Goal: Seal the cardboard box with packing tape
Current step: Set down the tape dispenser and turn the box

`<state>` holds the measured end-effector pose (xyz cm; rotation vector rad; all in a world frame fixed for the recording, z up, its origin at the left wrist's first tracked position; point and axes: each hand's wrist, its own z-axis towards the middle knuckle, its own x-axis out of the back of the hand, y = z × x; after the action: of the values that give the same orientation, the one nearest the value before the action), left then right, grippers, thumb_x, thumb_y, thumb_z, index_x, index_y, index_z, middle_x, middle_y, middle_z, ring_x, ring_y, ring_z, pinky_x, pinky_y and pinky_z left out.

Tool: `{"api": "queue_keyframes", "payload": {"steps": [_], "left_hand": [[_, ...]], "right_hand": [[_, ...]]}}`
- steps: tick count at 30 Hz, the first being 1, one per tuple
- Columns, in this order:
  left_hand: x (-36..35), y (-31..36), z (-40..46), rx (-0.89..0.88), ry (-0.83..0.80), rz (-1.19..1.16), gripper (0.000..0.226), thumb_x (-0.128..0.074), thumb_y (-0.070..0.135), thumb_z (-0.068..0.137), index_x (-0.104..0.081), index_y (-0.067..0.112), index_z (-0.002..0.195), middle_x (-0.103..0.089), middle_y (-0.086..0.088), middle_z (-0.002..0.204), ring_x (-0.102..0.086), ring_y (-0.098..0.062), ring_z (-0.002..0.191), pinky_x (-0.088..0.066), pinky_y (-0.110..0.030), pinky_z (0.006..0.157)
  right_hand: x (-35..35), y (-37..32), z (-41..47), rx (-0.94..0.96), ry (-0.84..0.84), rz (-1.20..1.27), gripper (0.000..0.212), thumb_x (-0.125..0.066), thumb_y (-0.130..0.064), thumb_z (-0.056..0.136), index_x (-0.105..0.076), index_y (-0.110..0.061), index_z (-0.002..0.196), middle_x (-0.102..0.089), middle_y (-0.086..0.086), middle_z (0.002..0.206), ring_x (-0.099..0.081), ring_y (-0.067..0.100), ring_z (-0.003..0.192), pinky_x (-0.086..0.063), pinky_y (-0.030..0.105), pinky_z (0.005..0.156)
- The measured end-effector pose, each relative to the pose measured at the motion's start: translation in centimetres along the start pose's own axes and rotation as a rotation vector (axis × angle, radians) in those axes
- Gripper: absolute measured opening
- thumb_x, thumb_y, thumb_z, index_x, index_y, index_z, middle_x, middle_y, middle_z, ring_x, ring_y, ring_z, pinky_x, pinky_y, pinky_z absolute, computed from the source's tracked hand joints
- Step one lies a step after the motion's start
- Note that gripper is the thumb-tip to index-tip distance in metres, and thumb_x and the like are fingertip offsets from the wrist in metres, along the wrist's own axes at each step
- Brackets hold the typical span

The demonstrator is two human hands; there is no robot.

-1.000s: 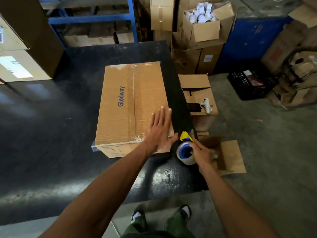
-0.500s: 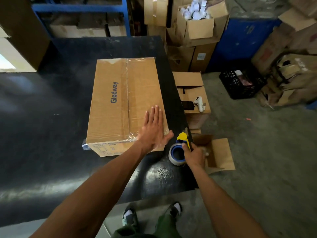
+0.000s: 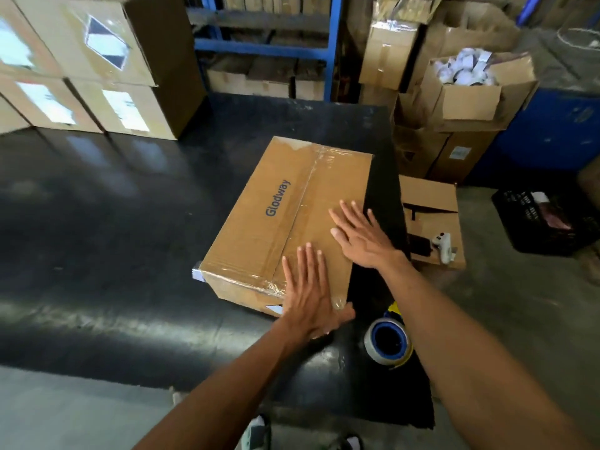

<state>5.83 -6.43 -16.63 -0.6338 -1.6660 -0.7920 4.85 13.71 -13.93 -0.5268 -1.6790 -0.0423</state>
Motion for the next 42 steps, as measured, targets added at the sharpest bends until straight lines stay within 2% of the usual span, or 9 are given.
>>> {"api": "queue_keyframes", "payload": {"steps": [4, 12, 15, 18, 20, 26, 31, 35, 42], "left_hand": [[0.8, -5.7, -0.7, -0.135, -0.016, 0.091, 0.123, -0.026, 0.09, 0.079, -0.006, -0.005, 0.154, 0.004, -0.029, 0.161, 0.004, -0.045, 0.149, -0.01, -0.067, 0.115], [8.0, -18.5, -1.4, -0.265, -0.401, 0.13, 0.139, -0.064, 0.083, 0.061, 0.029, 0.03, 0.151, 0.036, 0.008, 0.157, 0.035, -0.016, 0.143, 0.022, -0.049, 0.116], [7.7, -18.4, -0.7, 0.078, -0.378, -0.018, 0.141, -0.044, 0.099, 0.056, 0.031, 0.025, 0.15, 0.042, -0.006, 0.154, 0.042, -0.028, 0.137, 0.017, -0.062, 0.115], [5.5, -16.5, -0.3, 0.324, -0.167, -0.14, 0.141, -0.024, 0.105, 0.054, 0.026, 0.016, 0.151, 0.04, -0.017, 0.153, 0.041, -0.033, 0.138, 0.018, -0.065, 0.112], [4.6, -16.2, -0.5, 0.313, -0.095, -0.117, 0.138, -0.017, 0.105, 0.057, 0.022, 0.014, 0.153, 0.036, -0.018, 0.156, 0.037, -0.033, 0.142, 0.018, -0.065, 0.113], [6.1, -22.0, 0.8, 0.087, -0.11, 0.093, 0.128, -0.009, 0.103, 0.063, 0.019, 0.017, 0.155, 0.028, -0.016, 0.16, 0.03, -0.029, 0.146, 0.017, -0.06, 0.116], [6.7, -22.8, 0.9, -0.094, 0.055, 0.138, 0.105, -0.002, 0.091, 0.076, -0.015, 0.027, 0.158, 0.003, -0.013, 0.166, 0.018, -0.032, 0.15, 0.01, -0.068, 0.115], [4.4, -18.3, 1.0, 0.075, 0.038, -0.042, 0.085, -0.001, 0.083, 0.084, 0.006, 0.038, 0.156, 0.021, -0.003, 0.161, 0.02, -0.035, 0.149, 0.022, -0.065, 0.109], [5.2, -21.3, 5.5, -0.009, 0.014, 0.109, 0.09, 0.016, 0.083, 0.075, 0.011, 0.041, 0.155, 0.015, -0.003, 0.166, 0.015, -0.033, 0.151, 0.01, -0.068, 0.114]], "right_hand": [[-2.7, -3.3, -0.1, 0.01, 0.084, -0.134, 0.059, -0.008, -0.048, 0.102, 0.001, -0.027, 0.156, 0.009, 0.0, 0.165, 0.015, 0.018, 0.149, 0.011, 0.049, 0.119], [-5.4, -14.7, -3.9, -0.278, 0.125, 0.009, 0.068, -0.02, -0.055, 0.098, -0.012, -0.021, 0.156, -0.008, 0.013, 0.164, -0.005, 0.033, 0.149, 0.0, 0.055, 0.119], [-3.8, -15.7, -3.1, -0.226, 0.159, -0.132, 0.073, -0.03, -0.063, 0.091, -0.033, -0.015, 0.147, -0.035, 0.021, 0.147, -0.028, 0.038, 0.135, -0.006, 0.056, 0.117], [-2.9, -12.0, -0.7, -0.174, 0.105, -0.147, 0.084, -0.014, -0.079, 0.086, -0.012, -0.03, 0.154, -0.01, 0.018, 0.162, -0.003, 0.036, 0.149, 0.012, 0.061, 0.115], [-3.1, -10.2, -0.1, -0.157, 0.046, -0.114, 0.089, -0.003, -0.085, 0.081, 0.005, -0.036, 0.155, 0.013, 0.014, 0.163, 0.018, 0.032, 0.148, 0.014, 0.06, 0.115], [-5.2, -15.1, -2.0, -0.366, 0.066, -0.001, 0.09, 0.002, -0.083, 0.082, 0.012, -0.03, 0.154, 0.023, 0.015, 0.16, 0.023, 0.036, 0.146, 0.01, 0.06, 0.115], [-3.2, -13.5, -2.3, -0.38, 0.093, 0.001, 0.085, -0.009, -0.083, 0.082, -0.009, -0.036, 0.153, -0.006, 0.012, 0.163, -0.005, 0.037, 0.148, 0.003, 0.062, 0.115], [-3.4, -7.6, -2.0, -0.454, 0.073, -0.077, 0.082, 0.005, -0.088, 0.076, 0.016, -0.05, 0.148, 0.02, 0.002, 0.163, 0.024, 0.035, 0.146, 0.009, 0.072, 0.108], [-3.9, -9.3, -1.8, -0.551, 0.054, -0.003, 0.081, 0.004, -0.084, 0.078, 0.02, -0.047, 0.148, 0.025, 0.003, 0.161, 0.024, 0.037, 0.145, 0.01, 0.073, 0.106]]}}
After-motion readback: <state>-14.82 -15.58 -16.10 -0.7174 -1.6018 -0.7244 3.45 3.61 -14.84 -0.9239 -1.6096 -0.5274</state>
